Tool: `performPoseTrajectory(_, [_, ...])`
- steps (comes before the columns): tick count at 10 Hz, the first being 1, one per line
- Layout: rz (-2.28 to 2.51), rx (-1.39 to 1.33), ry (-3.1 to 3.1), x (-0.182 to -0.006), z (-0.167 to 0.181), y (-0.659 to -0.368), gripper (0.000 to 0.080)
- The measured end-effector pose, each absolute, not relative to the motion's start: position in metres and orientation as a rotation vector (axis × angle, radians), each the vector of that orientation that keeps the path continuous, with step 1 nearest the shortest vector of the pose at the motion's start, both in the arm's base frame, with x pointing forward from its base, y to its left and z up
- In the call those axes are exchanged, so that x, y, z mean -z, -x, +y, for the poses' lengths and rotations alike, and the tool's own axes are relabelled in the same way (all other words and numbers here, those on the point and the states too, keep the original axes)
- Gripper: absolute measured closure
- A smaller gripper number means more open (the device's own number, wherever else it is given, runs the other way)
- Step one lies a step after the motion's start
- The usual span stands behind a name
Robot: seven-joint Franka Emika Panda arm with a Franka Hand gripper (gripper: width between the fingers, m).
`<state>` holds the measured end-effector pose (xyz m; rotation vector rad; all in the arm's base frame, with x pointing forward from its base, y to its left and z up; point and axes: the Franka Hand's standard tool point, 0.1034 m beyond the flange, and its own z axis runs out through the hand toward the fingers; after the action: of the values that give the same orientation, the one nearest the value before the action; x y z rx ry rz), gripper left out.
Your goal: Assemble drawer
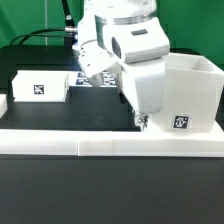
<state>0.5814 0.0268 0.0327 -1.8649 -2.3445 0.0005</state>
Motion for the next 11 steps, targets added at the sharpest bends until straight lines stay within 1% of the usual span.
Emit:
performPoseTrajectory(2, [-2.374,-0.014,1.846,-0.034,0.025,-0.583,0.0151])
performPoseTrajectory(3, [-2.379,-0.01,1.849,-0.035,0.016,-0.582,0.0151])
performPoseTrajectory(5, [-2.378,0.018,1.89,-0.042,-0.017,-0.574,0.0151])
performPoseTrajectory(7, [-2.338,0.018,1.954,-0.053,-0.045,-0.558,0.0151])
performPoseTrajectory(9, [-2.333,0.018,1.994,-0.066,-0.06,-0.538,0.0151])
performPoseTrajectory(10, [-2.313,0.032,2.024,-0.071,-0.069,-0.526,0.0151])
performPoseTrajectory(11, [-2.269,0.057,2.08,-0.073,-0.083,-0.507,0.0151])
